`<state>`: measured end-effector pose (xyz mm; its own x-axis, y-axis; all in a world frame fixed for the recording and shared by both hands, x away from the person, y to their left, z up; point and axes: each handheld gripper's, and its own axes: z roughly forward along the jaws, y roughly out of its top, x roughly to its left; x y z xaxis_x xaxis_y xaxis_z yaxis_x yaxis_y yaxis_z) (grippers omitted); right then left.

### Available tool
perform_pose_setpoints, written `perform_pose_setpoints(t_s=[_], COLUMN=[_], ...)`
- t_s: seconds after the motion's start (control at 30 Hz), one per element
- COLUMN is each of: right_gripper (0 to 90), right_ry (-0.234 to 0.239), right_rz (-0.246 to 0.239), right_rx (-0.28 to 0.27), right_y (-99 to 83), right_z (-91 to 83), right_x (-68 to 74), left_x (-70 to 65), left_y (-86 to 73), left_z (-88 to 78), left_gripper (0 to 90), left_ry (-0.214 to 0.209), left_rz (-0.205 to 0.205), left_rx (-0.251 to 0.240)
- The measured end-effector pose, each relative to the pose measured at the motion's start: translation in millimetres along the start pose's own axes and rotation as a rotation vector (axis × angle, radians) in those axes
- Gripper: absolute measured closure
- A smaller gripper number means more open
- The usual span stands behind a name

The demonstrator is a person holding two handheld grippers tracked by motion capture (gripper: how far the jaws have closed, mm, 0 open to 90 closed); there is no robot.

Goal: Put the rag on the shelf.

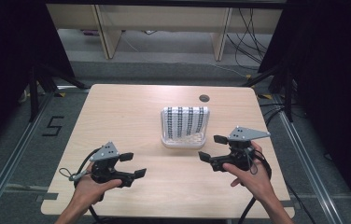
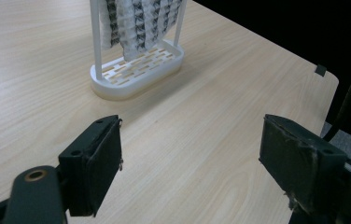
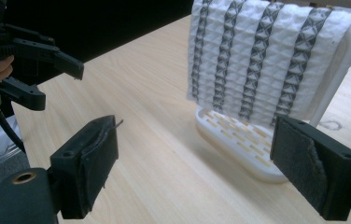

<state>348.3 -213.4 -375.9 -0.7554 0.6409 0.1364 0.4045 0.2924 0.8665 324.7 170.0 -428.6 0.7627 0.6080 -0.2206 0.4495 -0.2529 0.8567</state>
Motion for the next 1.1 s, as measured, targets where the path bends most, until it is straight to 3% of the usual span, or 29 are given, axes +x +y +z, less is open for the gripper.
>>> perform_pose_setpoints(t_s=[0.1, 0.13, 0.23, 0.3, 0.33, 0.4, 0.47, 0.5, 0.53, 0.63, 0.8, 0.9, 0.93, 0.97, 1.0, 1.03, 1.1], right_gripper=[16.3, 16.3, 16.3, 16.4, 16.4, 16.4, 16.5, 16.5, 16.5, 16.5, 17.0, 17.0, 17.1, 17.0, 17.0, 17.0, 17.0], right_ry=[0.015, 0.007, -0.005, 0.0, 0.008, 0.008, 0.004, 0.005, 0.008, 0.015, 0.024, 0.025, 0.026, 0.025, 0.03, 0.032, 0.043], right_rz=[0.027, 0.003, 0.015, -0.01, 0.014, -0.007, 0.01, -0.016, 0.007, 0.011, -0.012, -0.009, -0.008, -0.01, 0.002, -0.019, 0.011], right_rx=[0.004, 0.008, 0.005, -0.001, 0.008, -0.001, 0.013, 0.0, 0.014, 0.017, 0.033, 0.041, 0.051, 0.056, 0.054, 0.05, 0.079], right_y=[-5.2, -6.3, -13.0, -15.4, -17.1, -20.2, -23.7, -25.5, -27.7, -32.3, -45.3, -52.5, -53.8, -55.6, -57.5, -58.9, -64.2], right_z=[0.7, -0.3, -1.7, -1.8, -1.8, -0.1, 0.2, 2.2, 2.5, 4.4, 9.8, 12.6, 12.4, 12.7, 13.4, 14.5, 14.7], right_x=[2.0, 0.4, 5.0, 5.0, 7.6, 7.8, 10.4, 8.8, 10.9, 11.7, 12.4, 13.7, 14.0, 14.4, 16.2, 15.4, 20.6], left_x=[-1.0, -1.2, -2.3, -3.2, -3.9, -5.0, -6.6, -8.0, -8.7, -10.3, -13.7, -16.0, -15.7, -18.1, -19.1, -18.2, -20.5], left_y=[-4.7, -6.1, -10.8, -14.4, -16.2, -19.7, -23.6, -24.8, -26.4, -30.4, -36.1, -39.9, -40.1, -42.4, -42.8, -44.3, -47.4], left_z=[-0.8, -1.3, -1.6, -1.5, -1.7, -1.3, -0.7, -0.8, -0.7, -0.2, -0.4, 0.6, -0.7, 1.5, 0.5, 0.6, 2.4], left_gripper=[20.4, 20.4, 20.3, 20.4, 20.4, 20.3, 20.3, 20.3, 20.3, 20.3, 20.3, 20.1, 20.1, 20.2, 20.1, 20.1, 20.1], left_ry=[0.009, 0.015, 0.008, 0.009, 0.015, 0.007, 0.006, 0.011, 0.016, 0.004, 0.011, 0.009, 0.016, 0.006, 0.012, 0.01, 0.006], left_rz=[-0.001, -0.001, -0.005, 0.003, 0.006, 0.006, 0.019, 0.017, 0.026, 0.032, 0.049, 0.058, 0.07, 0.05, 0.053, 0.07, 0.056], left_rx=[0.013, 0.018, 0.017, 0.02, 0.024, 0.03, 0.034, 0.044, 0.047, 0.05, 0.076, 0.066, 0.091, 0.058, 0.079, 0.085, 0.076])
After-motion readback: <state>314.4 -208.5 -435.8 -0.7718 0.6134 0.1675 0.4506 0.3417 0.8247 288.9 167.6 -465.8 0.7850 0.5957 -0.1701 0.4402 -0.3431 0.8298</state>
